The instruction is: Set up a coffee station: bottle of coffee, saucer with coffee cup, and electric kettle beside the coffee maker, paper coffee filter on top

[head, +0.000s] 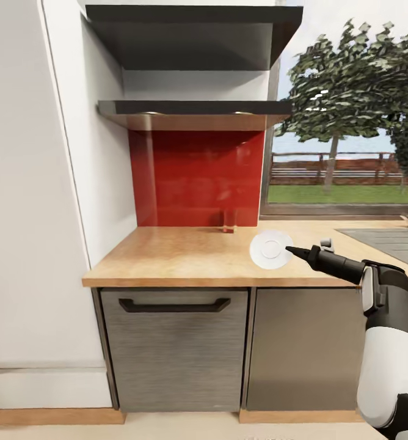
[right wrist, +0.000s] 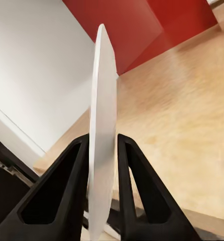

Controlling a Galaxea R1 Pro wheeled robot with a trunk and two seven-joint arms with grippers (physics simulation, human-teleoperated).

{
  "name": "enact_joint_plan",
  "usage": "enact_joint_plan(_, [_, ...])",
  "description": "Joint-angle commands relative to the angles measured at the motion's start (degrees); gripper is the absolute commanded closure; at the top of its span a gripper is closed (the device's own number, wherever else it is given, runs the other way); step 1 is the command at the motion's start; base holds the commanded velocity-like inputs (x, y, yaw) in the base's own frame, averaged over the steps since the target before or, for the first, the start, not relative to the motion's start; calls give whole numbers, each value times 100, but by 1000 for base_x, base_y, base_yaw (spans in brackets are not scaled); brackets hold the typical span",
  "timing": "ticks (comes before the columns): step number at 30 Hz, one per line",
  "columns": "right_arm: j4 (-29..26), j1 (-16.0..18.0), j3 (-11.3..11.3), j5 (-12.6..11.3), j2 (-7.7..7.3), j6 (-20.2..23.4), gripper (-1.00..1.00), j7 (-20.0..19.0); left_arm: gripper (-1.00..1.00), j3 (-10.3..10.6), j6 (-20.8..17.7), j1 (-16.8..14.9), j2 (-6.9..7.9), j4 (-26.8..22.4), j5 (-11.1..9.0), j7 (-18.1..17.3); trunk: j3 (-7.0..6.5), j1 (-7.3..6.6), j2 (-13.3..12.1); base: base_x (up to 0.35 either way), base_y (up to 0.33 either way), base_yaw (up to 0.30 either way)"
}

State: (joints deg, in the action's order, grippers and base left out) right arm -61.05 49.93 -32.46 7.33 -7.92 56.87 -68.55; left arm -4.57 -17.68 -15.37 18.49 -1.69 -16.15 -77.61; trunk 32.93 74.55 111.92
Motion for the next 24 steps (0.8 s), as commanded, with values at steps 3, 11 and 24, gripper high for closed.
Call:
enact_joint_plan(3, [1,8,-15,50,2,43,100,-62,-100,-67,-60,6,30,0,-266,11,7,-1,3,0,-4,-248])
enact_joint_plan(11, [5,8,-15,49,2,43,100,-62,-100,-84,-73,210,137,2,-1028,371,-3,-1,3,0,-1,-252])
enact_joint_plan(24, [6,8,-15,58,8,43,100,-62,-100,-88,-92,442,268,2,-1184,619,-29,-1,3,7,-24,-201])
